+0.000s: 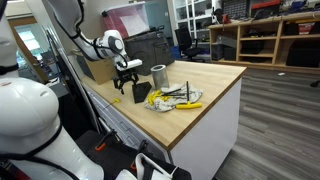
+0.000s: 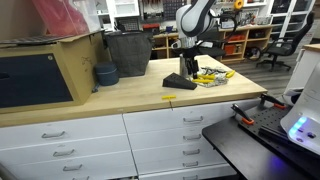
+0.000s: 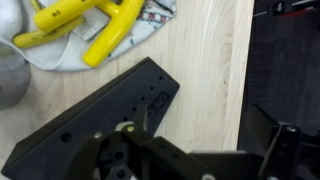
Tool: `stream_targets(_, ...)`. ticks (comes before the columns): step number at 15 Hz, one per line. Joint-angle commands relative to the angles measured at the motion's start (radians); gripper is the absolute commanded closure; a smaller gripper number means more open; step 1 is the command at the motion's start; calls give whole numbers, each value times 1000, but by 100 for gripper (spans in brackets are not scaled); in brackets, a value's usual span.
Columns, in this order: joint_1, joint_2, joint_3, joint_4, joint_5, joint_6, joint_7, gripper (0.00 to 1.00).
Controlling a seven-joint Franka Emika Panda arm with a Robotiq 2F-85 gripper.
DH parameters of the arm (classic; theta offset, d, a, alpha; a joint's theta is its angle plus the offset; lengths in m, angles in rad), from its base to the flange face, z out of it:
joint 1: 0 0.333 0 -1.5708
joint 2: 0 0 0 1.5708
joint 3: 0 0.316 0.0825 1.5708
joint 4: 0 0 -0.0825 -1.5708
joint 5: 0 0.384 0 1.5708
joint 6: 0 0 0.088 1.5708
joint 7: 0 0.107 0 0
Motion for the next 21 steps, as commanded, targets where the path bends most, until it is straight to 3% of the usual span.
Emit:
stream_targets(1, 18, 29, 28, 58, 0, -37, 22, 0)
stream_targets(10, 57, 65, 25, 38, -95, 16, 87, 0)
stream_targets(16, 20, 60, -28, 27, -173, 3, 164, 0)
stream_targets(17, 10, 65, -33, 29, -159, -1, 170, 25)
stream_targets(19, -5, 76, -47, 38, -148, -2, 192, 32)
stream_targets(21, -18, 82, -60, 47, -149, 9, 240, 49)
